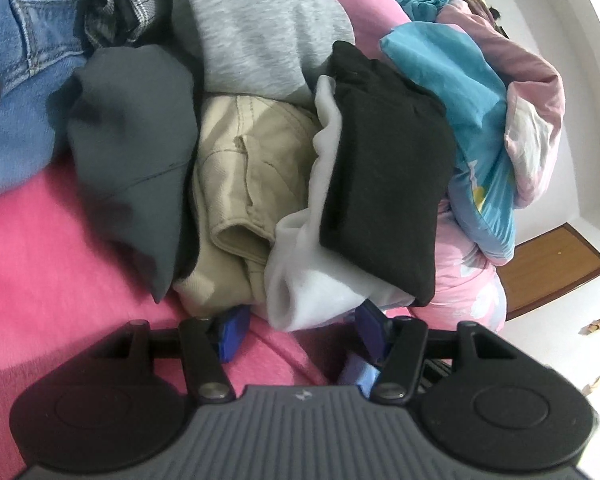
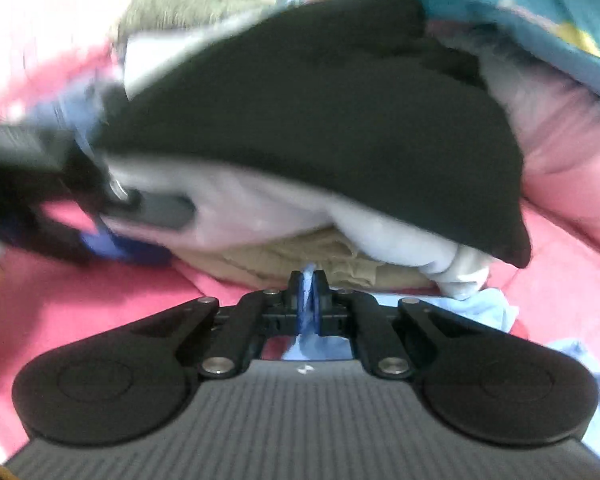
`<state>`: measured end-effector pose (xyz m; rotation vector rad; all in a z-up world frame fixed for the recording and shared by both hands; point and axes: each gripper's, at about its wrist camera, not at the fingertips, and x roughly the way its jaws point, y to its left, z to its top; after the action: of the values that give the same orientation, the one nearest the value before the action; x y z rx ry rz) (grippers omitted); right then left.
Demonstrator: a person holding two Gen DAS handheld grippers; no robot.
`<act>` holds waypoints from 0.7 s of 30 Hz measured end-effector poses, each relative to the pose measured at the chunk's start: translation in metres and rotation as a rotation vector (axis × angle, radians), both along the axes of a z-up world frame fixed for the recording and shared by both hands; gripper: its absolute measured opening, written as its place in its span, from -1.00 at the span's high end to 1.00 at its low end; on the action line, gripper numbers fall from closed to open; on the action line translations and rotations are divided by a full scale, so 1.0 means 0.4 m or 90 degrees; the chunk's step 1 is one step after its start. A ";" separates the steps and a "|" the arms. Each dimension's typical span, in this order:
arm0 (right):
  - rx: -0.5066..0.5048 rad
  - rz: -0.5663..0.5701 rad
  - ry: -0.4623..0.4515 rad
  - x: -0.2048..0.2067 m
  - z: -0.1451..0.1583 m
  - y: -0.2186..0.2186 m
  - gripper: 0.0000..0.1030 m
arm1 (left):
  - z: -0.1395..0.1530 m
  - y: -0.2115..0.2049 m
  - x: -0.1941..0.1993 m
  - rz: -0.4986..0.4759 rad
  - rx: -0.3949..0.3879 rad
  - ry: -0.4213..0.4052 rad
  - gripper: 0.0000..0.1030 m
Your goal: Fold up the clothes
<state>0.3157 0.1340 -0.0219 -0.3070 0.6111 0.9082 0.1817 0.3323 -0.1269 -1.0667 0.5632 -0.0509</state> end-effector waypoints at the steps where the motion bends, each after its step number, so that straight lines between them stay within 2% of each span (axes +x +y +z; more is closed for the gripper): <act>1: 0.023 0.019 0.003 -0.017 0.009 -0.011 0.95 | 0.000 0.000 0.000 -0.001 -0.002 0.001 -0.15; 4: 0.070 0.088 0.002 -0.074 0.022 -0.030 0.95 | 0.000 -0.003 -0.001 -0.002 -0.002 0.002 -0.15; 8: 0.009 0.165 -0.003 -0.131 -0.041 -0.003 0.93 | 0.000 -0.004 0.008 -0.005 0.008 0.002 -0.15; 12: -0.036 0.189 -0.036 -0.158 -0.090 0.006 0.84 | 0.006 -0.020 0.019 -0.020 0.047 0.009 -0.16; 16: -0.005 0.189 -0.024 -0.160 -0.037 -0.040 0.53 | 0.026 -0.055 0.021 -0.041 0.119 0.022 -0.16; 19: 0.039 0.194 0.017 -0.144 0.026 -0.121 0.53 | 0.041 -0.088 0.022 -0.062 0.177 0.027 -0.16; 21: 0.057 0.151 0.036 -0.104 0.057 -0.175 0.53 | 0.049 -0.123 0.024 -0.082 0.230 0.032 -0.16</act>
<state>0.2741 0.0641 0.0010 -0.2776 0.5920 1.1718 0.1914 0.2833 -0.1074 -0.6819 0.6577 -0.0340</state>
